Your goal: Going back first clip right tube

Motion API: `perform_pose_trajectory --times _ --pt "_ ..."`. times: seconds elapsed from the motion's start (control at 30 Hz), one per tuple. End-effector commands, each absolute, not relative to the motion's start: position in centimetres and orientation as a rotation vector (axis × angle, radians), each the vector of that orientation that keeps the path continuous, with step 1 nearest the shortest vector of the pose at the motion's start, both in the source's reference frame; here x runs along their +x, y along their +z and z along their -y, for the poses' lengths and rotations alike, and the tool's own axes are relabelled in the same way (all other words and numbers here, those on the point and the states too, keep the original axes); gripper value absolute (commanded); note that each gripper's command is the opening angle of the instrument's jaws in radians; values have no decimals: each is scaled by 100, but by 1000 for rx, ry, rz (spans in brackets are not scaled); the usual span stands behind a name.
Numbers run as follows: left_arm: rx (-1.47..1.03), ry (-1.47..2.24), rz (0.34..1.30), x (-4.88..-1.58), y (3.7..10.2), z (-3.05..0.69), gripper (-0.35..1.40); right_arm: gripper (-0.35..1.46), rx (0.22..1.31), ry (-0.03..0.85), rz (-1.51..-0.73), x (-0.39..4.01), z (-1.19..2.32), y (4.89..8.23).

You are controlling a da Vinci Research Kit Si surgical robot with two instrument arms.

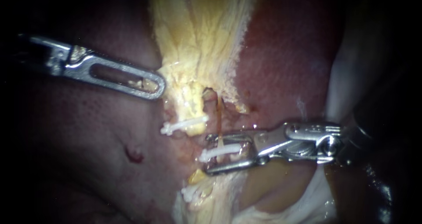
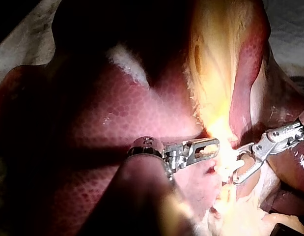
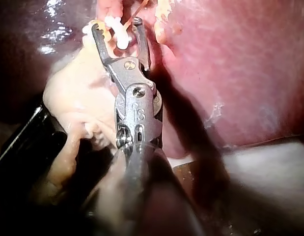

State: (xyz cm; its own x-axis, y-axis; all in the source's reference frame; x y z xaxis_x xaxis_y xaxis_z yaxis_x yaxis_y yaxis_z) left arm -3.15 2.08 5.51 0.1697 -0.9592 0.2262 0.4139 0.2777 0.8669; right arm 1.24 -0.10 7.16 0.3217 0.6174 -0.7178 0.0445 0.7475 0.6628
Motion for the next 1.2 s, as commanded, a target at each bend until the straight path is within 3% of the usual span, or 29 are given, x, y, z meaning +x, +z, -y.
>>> perform_pose_trajectory --times 0.03,0.4,0.7,1.2 --pt "749 -1117 912 -315 551 -207 -35 50 650 405 -1204 120 8 716" --pt "747 -1117 912 -315 553 -206 -35 50 549 269 -1252 56 -33 668" --pt "735 -1120 914 -321 561 -200 -35 50 518 257 -1257 29 -55 646" --pt "754 -1082 903 -371 619 -188 -35 50 519 256 -1257 28 -53 643"
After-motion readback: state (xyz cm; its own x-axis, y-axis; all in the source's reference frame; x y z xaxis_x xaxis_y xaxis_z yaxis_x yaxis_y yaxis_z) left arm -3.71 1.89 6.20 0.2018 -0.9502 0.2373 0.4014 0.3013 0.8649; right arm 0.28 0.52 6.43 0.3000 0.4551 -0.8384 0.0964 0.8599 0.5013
